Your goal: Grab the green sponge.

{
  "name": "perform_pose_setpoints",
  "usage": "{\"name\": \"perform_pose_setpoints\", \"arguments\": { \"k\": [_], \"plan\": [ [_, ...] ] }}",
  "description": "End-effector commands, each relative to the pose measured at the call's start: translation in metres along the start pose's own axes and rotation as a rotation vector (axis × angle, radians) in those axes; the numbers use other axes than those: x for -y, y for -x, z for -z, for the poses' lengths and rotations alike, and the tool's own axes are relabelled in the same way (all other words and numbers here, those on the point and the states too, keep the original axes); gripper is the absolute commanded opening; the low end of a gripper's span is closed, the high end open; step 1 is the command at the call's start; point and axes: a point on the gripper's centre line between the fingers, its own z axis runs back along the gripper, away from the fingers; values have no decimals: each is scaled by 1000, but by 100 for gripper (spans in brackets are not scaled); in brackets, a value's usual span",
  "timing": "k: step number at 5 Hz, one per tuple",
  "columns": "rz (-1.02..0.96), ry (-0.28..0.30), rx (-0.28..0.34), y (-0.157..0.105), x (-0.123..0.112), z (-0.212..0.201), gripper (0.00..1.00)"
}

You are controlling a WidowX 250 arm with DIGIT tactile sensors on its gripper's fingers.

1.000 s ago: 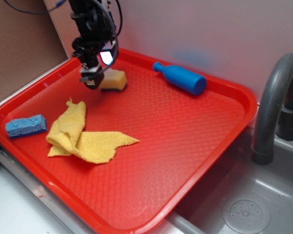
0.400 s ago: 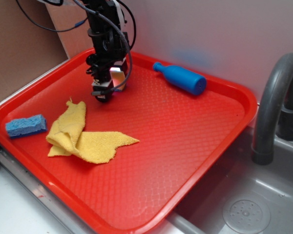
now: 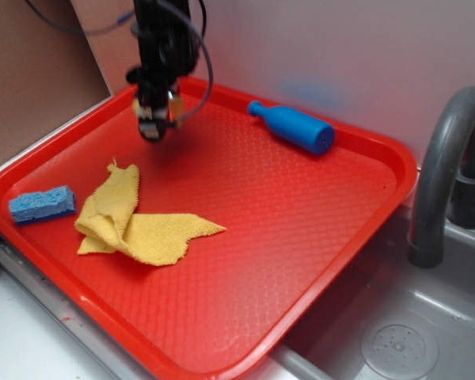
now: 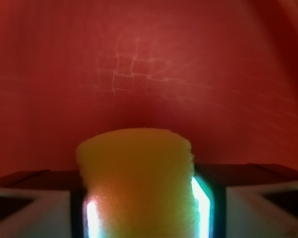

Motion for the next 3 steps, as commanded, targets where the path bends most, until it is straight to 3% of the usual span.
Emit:
{"name": "perform_pose_setpoints", "arguments": {
  "k": [1,2,3],
  "plan": [
    [-472,65,117,32,25,-120,0],
    [-652,-6,232,56,35,-157,0],
    [-778,7,361,81,45,-178,0]
  ]
}}
